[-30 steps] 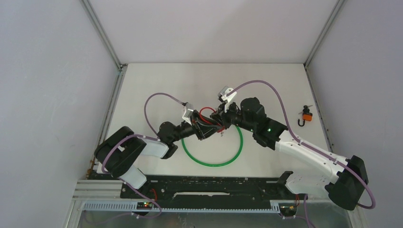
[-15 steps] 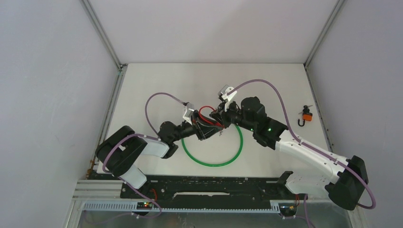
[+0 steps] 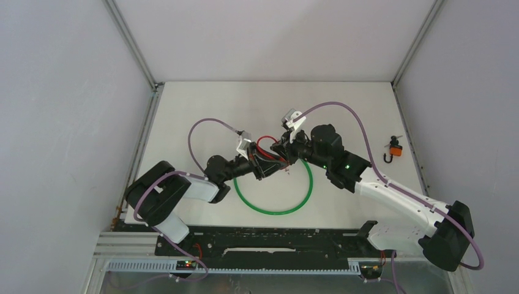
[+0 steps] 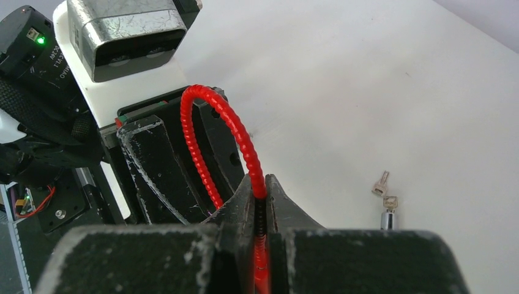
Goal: Lock with the key
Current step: Lock the lock.
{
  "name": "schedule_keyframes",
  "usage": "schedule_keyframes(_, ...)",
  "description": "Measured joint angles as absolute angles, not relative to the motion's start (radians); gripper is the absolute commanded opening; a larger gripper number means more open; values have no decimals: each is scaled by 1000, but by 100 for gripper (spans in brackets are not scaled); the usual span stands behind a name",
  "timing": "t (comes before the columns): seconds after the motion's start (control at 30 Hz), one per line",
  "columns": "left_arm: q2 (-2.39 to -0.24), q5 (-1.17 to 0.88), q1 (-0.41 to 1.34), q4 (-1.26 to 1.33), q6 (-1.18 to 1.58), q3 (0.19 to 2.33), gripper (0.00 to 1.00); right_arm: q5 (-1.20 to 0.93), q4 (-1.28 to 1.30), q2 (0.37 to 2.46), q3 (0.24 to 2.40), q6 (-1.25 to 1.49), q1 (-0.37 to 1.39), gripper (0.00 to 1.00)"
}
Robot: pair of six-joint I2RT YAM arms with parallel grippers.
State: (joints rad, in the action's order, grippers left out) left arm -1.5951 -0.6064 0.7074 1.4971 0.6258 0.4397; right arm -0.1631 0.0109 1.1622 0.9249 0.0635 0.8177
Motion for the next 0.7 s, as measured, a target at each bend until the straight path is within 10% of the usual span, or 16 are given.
schedule_keyframes(0.43, -1588, -576, 703, 1493, 620, 432, 0, -162, 17, 1160, 925, 48, 818, 0)
schedule_keyframes(0.7, -1587, -538, 692, 1494, 620, 431, 0, -155, 23, 1110, 898, 45, 818, 57)
